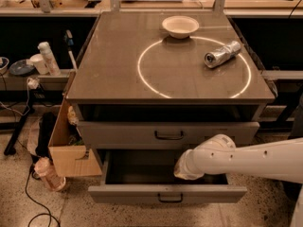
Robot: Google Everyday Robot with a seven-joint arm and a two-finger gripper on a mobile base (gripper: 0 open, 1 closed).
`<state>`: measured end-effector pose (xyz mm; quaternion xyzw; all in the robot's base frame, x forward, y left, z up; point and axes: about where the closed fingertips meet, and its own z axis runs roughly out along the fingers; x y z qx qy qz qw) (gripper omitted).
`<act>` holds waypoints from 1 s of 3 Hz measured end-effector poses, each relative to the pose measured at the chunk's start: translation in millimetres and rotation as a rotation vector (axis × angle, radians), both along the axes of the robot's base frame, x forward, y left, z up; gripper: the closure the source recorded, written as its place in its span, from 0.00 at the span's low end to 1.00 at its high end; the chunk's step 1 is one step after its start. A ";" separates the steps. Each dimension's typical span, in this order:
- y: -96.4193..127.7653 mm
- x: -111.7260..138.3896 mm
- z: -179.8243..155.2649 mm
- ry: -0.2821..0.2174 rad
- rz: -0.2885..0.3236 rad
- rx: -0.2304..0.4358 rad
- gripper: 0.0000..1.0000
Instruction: Open middle drawer
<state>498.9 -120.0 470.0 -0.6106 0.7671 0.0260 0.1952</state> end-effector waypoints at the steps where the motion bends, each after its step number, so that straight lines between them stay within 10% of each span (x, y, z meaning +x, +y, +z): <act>1: 5.7 9.2 -9.1 -0.003 0.062 0.009 1.00; 3: 2.9 -13.1 -29.0 0.067 0.119 0.063 1.00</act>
Offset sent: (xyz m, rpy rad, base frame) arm -0.0031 -0.0009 -0.0296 0.0799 0.0585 0.1225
